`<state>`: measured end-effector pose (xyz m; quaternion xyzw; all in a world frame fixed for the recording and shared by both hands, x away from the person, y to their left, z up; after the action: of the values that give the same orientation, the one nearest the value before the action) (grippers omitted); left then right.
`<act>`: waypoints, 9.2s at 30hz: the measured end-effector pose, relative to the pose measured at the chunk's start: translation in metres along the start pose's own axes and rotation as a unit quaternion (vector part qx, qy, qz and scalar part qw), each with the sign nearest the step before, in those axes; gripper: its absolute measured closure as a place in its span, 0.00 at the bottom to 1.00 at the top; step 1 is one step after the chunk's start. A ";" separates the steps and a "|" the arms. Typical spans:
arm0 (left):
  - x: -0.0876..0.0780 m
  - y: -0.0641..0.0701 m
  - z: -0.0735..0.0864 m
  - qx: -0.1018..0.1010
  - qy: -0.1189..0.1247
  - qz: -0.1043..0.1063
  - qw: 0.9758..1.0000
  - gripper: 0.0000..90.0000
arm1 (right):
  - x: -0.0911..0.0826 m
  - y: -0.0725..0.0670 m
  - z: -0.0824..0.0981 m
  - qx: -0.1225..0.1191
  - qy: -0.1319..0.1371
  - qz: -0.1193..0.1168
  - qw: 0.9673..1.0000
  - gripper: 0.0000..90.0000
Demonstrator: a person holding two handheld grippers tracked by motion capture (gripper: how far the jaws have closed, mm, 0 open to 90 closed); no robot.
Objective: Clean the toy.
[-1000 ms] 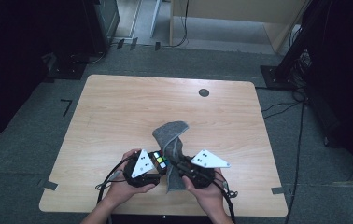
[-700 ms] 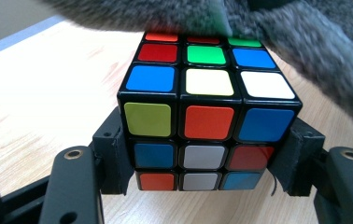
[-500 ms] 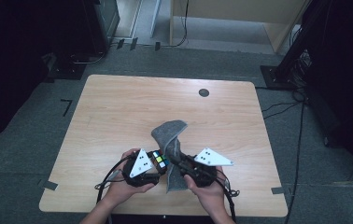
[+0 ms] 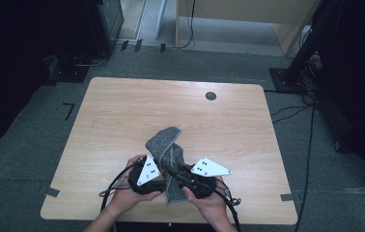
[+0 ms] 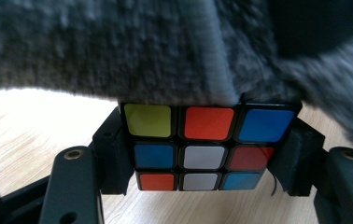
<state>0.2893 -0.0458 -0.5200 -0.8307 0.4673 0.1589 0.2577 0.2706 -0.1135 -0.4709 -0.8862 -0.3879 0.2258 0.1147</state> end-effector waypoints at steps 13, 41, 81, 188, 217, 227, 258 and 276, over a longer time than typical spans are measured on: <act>0.003 0.005 -0.001 0.007 -0.009 0.001 1.000 0.38 | -0.003 0.006 0.002 0.001 -0.001 0.009 1.000 0.82; -0.001 0.001 -0.002 0.001 0.004 0.005 1.000 0.38 | -0.006 0.012 -0.002 -0.016 0.014 0.012 1.000 0.81; -0.015 -0.006 -0.012 -0.028 0.062 0.020 0.997 0.38 | -0.025 0.029 -0.021 0.046 0.059 -0.011 0.997 0.82; -0.031 -0.052 -0.034 -0.206 0.126 -0.019 0.970 0.13 | 0.017 0.042 0.009 -0.061 0.080 0.088 0.991 0.39; 0.010 -0.043 0.007 -0.088 -0.010 -0.040 0.995 0.27 | -0.016 0.057 -0.010 0.030 0.007 0.034 0.999 0.39; 0.001 -0.021 -0.008 -0.003 0.061 0.000 0.998 0.11 | -0.013 0.039 -0.007 0.061 -0.020 -0.020 0.998 0.39; 0.006 -0.008 -0.012 0.133 0.089 -0.062 0.985 0.37 | 0.005 0.024 0.013 0.096 -0.087 -0.034 0.991 0.36; -0.012 -0.059 0.018 -0.072 0.067 -0.048 0.994 0.37 | -0.009 0.110 0.016 0.011 -0.023 0.157 0.987 0.44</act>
<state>0.3329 -0.0016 -0.5119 -0.8772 0.4306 0.1239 0.1727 0.3275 -0.1936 -0.5238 -0.9295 -0.2437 0.2654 0.0785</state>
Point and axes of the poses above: each handheld gripper's, and its own axes: x roughly forward along the jaws, z roughly out of its underside, y roughly to its right, the point moved 10 cm from there along x, roughly forward along the jaws, and after that the axes turned 10 degrees about x, right-handed, at the moved point
